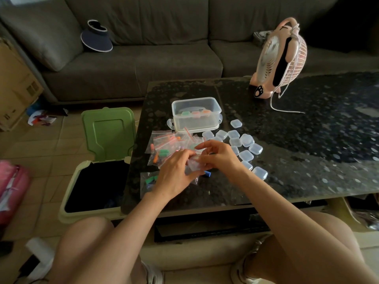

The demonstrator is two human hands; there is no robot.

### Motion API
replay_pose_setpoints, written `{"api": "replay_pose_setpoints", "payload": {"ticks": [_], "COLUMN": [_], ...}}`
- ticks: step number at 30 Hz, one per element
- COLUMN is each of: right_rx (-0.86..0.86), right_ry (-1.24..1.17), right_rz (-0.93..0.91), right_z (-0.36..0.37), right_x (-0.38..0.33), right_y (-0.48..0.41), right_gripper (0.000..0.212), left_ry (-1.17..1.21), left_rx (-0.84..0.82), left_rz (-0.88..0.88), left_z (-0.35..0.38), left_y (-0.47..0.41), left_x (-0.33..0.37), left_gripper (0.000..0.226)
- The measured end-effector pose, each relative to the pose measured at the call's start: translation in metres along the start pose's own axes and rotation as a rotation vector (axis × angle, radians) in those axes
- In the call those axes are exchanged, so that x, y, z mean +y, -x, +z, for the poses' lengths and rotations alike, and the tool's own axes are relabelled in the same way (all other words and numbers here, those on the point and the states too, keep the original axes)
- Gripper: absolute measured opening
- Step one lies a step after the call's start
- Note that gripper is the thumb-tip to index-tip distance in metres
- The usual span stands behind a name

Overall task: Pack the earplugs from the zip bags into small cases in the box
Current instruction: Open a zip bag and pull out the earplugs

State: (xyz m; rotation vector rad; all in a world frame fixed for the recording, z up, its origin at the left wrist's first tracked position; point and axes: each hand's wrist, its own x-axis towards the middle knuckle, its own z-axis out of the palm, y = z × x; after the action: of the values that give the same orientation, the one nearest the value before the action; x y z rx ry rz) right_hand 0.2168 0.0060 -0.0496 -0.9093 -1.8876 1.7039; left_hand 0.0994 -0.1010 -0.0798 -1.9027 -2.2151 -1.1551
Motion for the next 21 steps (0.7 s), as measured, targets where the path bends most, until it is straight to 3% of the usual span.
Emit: {"api": "replay_pose_setpoints", "payload": {"ticks": [6, 10, 14, 17, 21], "right_rx": [0.095, 0.314, 0.188, 0.201, 0.27], "right_ry": [0.06, 0.651, 1.041, 1.076, 0.945], "right_rz": [-0.045, -0.078, 0.022, -0.002, -0.027], "right_z": [-0.004, -0.023, -0.026, -0.023, -0.022], "right_x": [0.0, 0.016, 0.033, 0.041, 0.037], "right_y": [-0.005, -0.017, -0.018, -0.019, -0.019], "right_gripper": [0.015, 0.017, 0.024, 0.02, 0.011], "left_ry": [0.059, 0.222, 0.277, 0.328, 0.375], "left_rx": [-0.002, 0.006, 0.044, 0.019, -0.027], "left_rz": [-0.076, -0.212, -0.248, -0.234, -0.237], "left_z": [0.0, -0.003, -0.006, -0.005, -0.006], "left_y": [-0.002, -0.006, -0.01, -0.01, -0.007], "left_x": [-0.001, -0.009, -0.014, -0.016, -0.019], "left_gripper": [0.044, 0.038, 0.043, 0.041, 0.041]}}
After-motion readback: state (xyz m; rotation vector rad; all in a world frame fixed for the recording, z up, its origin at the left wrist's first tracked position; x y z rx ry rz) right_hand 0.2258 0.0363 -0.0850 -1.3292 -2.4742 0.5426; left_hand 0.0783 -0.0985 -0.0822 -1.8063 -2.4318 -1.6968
